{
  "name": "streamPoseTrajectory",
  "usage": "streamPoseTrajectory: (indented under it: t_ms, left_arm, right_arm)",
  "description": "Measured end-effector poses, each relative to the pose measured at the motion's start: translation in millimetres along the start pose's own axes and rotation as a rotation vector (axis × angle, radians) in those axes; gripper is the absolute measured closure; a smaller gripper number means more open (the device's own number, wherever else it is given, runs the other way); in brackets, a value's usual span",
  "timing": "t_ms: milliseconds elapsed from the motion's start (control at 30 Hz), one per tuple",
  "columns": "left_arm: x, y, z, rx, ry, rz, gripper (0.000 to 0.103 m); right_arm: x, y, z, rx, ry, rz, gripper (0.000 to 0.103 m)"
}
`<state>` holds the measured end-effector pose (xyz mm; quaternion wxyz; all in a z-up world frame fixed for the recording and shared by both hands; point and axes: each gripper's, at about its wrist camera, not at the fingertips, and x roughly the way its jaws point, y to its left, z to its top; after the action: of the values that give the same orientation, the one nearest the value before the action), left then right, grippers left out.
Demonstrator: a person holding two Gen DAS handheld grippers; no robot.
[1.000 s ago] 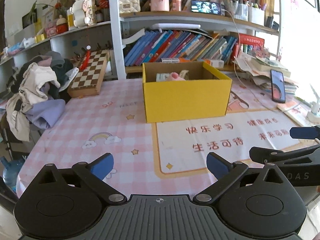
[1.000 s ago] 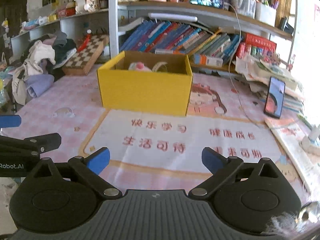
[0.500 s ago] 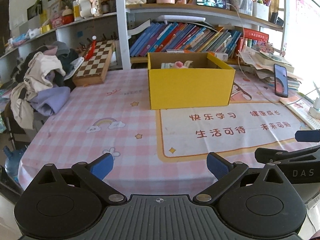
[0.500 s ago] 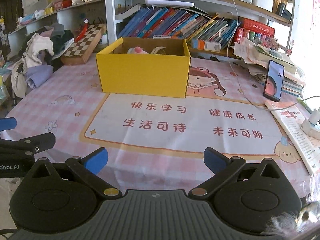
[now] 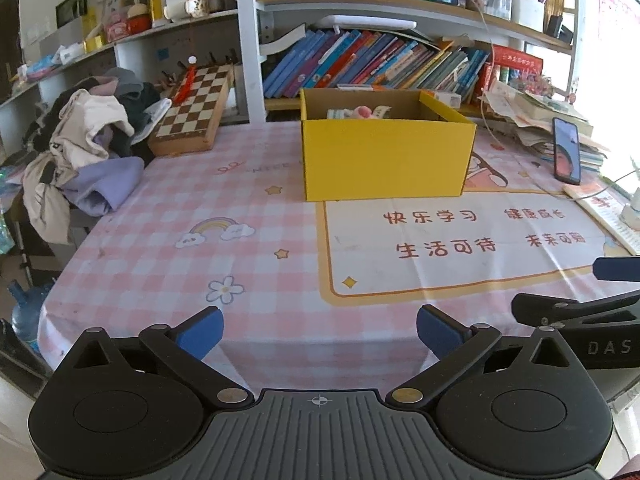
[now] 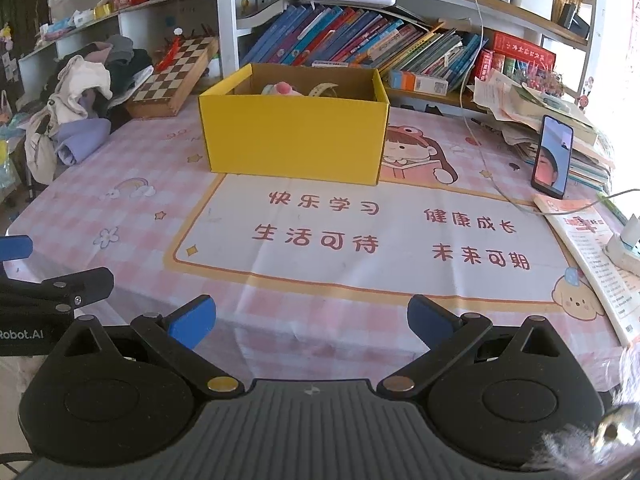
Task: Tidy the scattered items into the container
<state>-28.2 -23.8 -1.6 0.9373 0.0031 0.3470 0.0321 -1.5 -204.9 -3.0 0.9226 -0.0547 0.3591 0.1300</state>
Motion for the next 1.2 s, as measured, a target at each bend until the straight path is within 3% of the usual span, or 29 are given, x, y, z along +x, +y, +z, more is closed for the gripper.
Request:
streamPoseTrajectory:
  t_ms: [1200]
  left_arm:
    - [3.6, -4.5, 1.5, 0.005, 0.011, -0.001, 0.0]
  right_arm:
    - [1.8, 3.3, 0.3, -0.009, 0.01, -0.012, 0.0]
